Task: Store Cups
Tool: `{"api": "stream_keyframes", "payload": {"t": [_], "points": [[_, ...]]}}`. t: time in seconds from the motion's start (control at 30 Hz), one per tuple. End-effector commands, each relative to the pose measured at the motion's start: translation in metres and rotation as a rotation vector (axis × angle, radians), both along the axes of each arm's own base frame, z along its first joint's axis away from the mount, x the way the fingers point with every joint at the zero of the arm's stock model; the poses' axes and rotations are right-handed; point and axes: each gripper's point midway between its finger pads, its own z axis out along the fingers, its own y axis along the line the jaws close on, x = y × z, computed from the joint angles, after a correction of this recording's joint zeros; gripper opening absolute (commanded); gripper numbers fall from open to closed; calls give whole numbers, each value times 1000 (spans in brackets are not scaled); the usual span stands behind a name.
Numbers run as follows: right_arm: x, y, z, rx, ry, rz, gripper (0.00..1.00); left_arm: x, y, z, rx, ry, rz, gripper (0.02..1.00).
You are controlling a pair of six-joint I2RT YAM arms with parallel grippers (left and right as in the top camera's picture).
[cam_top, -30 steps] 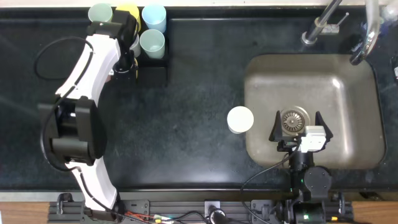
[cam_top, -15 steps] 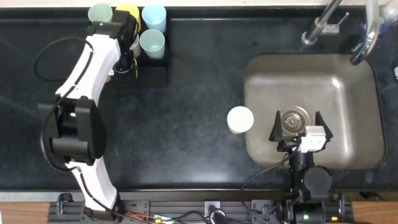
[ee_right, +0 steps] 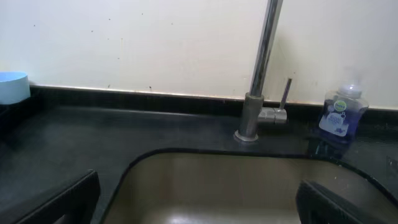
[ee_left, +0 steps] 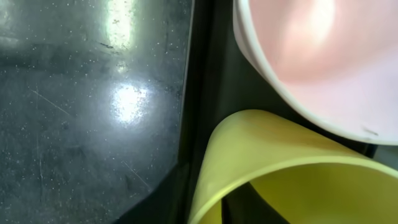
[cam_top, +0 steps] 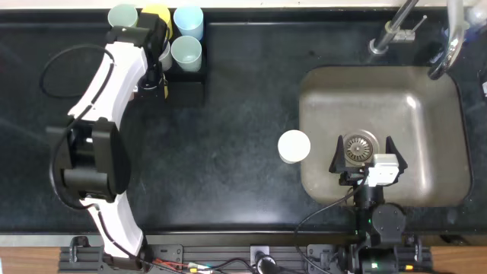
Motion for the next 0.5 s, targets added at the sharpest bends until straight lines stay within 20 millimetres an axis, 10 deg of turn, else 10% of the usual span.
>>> {"api": "stream_keyframes", "payload": {"t": [0.03,0.5], "points": [[0,1,-4,5,2,7,993,0,10,20,27,-51,30,290],[0,1,-4,5,2,7,998,-2,31,113,129,-288,-10,511]]}}
